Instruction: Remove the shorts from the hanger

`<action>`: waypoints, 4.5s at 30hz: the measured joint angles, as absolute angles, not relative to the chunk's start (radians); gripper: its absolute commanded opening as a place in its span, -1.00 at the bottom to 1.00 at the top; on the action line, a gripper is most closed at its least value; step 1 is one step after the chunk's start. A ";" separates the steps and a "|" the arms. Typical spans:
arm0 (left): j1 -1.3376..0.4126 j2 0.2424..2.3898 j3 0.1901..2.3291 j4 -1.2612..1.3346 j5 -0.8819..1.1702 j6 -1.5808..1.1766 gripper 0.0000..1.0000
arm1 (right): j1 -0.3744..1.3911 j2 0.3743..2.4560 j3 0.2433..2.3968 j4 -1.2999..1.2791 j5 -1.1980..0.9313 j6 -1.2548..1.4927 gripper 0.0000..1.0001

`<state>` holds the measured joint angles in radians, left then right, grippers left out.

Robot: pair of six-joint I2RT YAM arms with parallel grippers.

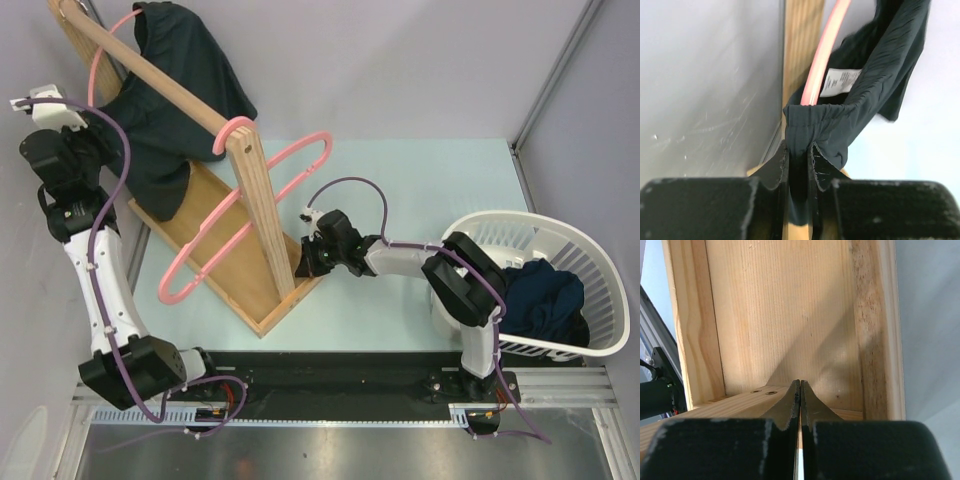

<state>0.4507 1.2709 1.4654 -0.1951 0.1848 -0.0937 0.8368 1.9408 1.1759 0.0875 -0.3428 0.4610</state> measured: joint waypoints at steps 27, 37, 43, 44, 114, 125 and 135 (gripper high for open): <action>0.542 1.104 1.179 -0.185 0.500 -0.342 -0.99 | 0.815 1.881 1.161 0.096 -0.426 0.529 0.42; 0.592 0.907 0.773 0.077 0.649 -0.652 -0.99 | 0.675 1.743 1.159 0.125 -0.542 0.604 0.60; 0.572 0.896 0.562 0.150 0.691 -0.744 -0.99 | 0.566 1.686 1.153 0.106 -0.562 0.620 0.63; 0.556 0.892 0.535 0.151 0.685 -0.749 -0.99 | 0.541 1.679 1.137 0.119 -0.573 0.633 0.64; -0.138 0.904 0.276 0.384 0.581 -0.718 -0.99 | 0.614 1.958 1.565 -0.133 -0.136 0.348 -0.90; -0.147 0.896 0.363 0.211 0.607 -0.670 0.35 | 0.628 1.934 1.542 -0.115 -0.091 0.388 -1.00; -0.121 0.917 0.413 0.167 0.619 -0.672 0.64 | 0.627 1.900 1.526 -0.119 -0.086 0.386 -1.00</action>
<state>-0.1211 0.9169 0.4129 0.1669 0.6186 -0.6724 0.6270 1.8996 1.5257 -0.1192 -0.0864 0.3859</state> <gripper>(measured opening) 0.831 0.051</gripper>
